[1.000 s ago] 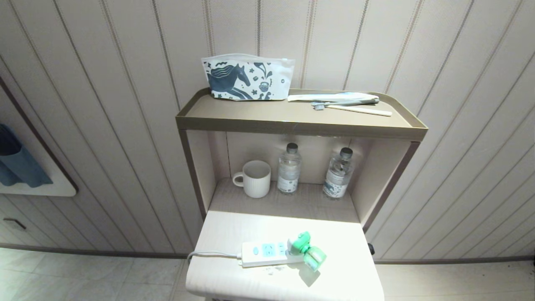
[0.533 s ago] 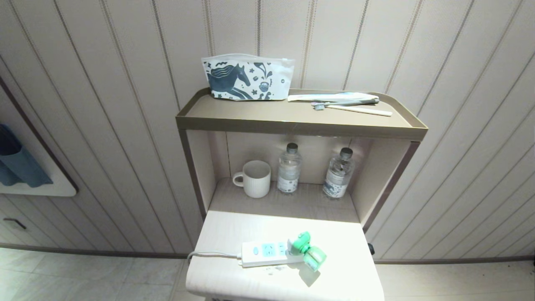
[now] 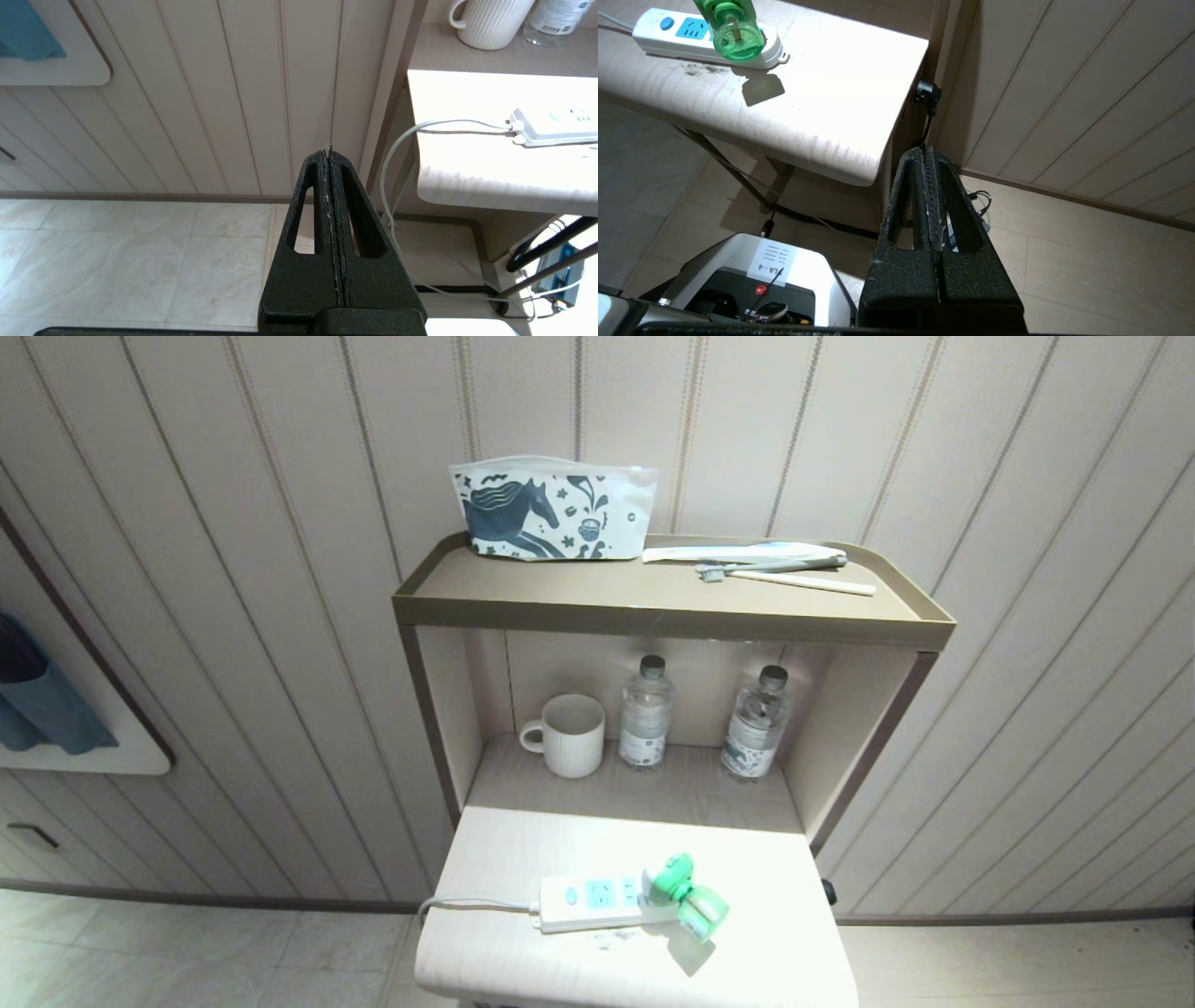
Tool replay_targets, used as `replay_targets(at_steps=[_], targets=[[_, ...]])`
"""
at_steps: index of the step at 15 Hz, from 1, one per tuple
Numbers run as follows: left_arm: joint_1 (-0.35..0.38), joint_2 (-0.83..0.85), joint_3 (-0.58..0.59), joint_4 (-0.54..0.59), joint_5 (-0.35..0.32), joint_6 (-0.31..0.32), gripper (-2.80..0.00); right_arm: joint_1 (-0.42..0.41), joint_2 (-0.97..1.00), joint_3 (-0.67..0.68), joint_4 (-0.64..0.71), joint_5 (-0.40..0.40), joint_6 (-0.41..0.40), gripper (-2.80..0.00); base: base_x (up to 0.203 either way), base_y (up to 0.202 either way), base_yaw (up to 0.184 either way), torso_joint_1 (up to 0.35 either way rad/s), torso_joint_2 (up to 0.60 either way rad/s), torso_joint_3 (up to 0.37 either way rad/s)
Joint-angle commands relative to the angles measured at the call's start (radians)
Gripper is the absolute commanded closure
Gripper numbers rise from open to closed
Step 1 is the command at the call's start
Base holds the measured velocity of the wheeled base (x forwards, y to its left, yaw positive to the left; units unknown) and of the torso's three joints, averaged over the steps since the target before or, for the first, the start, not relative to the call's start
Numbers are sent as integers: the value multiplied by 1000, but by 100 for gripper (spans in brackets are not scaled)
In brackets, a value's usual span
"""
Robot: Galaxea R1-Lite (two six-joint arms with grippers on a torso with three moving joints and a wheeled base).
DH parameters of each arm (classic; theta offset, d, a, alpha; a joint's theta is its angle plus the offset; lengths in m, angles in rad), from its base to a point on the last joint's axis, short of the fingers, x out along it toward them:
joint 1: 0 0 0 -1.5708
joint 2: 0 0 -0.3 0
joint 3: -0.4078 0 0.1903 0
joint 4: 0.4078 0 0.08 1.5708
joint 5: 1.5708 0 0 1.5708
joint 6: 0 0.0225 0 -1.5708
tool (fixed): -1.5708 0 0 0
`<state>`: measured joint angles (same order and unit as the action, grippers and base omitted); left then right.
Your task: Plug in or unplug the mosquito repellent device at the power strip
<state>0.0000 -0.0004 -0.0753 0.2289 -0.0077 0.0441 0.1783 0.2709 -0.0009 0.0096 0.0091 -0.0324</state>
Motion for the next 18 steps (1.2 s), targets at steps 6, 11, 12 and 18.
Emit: replay_targets(at_steps=[6, 11, 12, 18], targets=[[0, 0, 0, 1, 0, 0, 0, -202, -140, 1, 1, 4, -40, 0, 0, 0, 0, 0, 0, 0], [0, 0, 0, 1, 0, 0, 0, -180, -266, 1, 0, -3, 31, 0, 0, 0, 0, 0, 0, 0], [0, 0, 0, 1, 0, 1, 0, -180, -266, 1, 0, -3, 31, 0, 0, 0, 0, 0, 0, 0], [0, 0, 0, 1, 0, 0, 0, -180, -266, 1, 0, -3, 29, 0, 0, 0, 0, 0, 0, 0]])
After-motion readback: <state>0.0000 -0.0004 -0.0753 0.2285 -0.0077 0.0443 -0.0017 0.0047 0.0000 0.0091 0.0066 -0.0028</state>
